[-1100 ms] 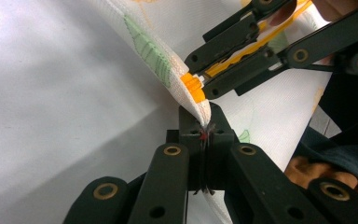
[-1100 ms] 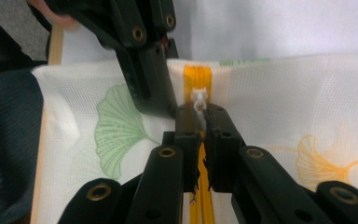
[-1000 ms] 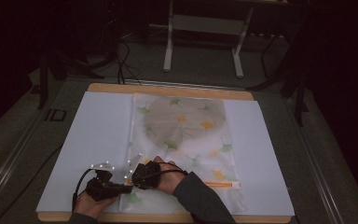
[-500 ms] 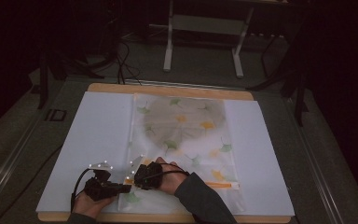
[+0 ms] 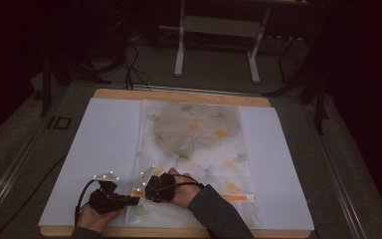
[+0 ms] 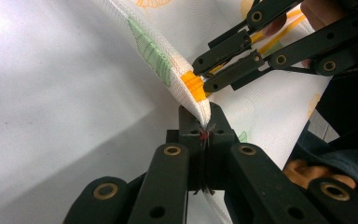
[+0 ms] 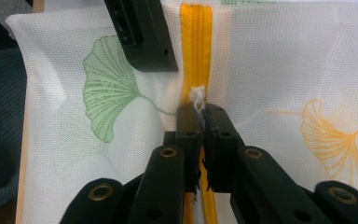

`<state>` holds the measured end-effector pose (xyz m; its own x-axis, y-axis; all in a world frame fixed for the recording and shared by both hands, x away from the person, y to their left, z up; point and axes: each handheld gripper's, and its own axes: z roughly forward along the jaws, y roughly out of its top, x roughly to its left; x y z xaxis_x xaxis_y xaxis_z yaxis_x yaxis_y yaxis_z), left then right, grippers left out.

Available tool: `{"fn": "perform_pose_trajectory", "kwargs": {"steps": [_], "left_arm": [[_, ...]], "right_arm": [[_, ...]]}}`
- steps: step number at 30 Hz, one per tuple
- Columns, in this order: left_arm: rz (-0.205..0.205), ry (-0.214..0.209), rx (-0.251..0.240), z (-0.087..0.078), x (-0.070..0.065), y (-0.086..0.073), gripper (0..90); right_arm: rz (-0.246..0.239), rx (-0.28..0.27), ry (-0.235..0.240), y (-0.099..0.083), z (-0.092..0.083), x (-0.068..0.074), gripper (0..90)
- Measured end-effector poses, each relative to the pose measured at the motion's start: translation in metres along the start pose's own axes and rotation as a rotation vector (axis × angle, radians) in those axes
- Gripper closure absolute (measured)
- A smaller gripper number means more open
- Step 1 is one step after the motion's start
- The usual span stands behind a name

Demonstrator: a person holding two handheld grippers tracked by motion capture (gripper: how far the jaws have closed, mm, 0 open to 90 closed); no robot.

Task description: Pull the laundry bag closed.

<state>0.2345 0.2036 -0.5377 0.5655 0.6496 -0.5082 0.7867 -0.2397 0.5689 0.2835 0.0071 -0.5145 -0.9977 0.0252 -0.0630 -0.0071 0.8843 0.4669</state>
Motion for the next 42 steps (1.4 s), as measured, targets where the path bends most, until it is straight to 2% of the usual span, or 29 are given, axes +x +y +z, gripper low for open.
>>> {"fn": "perform_pose_trajectory", "kwargs": {"steps": [8, 10, 21, 23, 42], "left_arm": [[-0.001, -0.004, -0.002, 0.0, 0.0, 0.0, 88.5], [-0.002, -0.009, -0.005, -0.001, 0.001, 0.0, 88.5], [-0.009, -0.014, -0.014, -0.002, 0.0, 0.0, 88.5], [-0.009, -0.015, -0.015, -0.003, 0.001, 0.0, 88.5], [-0.025, -0.023, -0.043, -0.009, 0.004, -0.001, 88.5]], "right_arm": [[-0.007, 0.0, -0.003, 0.0, -0.001, 0.001, 87.3], [-0.014, 0.004, -0.01, 0.0, -0.001, 0.002, 90.0], [-0.043, 0.001, -0.035, -0.001, -0.004, 0.005, 90.0], [-0.046, 0.016, -0.043, -0.002, -0.003, 0.006, 90.0], [-0.035, 0.032, -0.058, -0.015, -0.01, 0.004, 90.0]]}}
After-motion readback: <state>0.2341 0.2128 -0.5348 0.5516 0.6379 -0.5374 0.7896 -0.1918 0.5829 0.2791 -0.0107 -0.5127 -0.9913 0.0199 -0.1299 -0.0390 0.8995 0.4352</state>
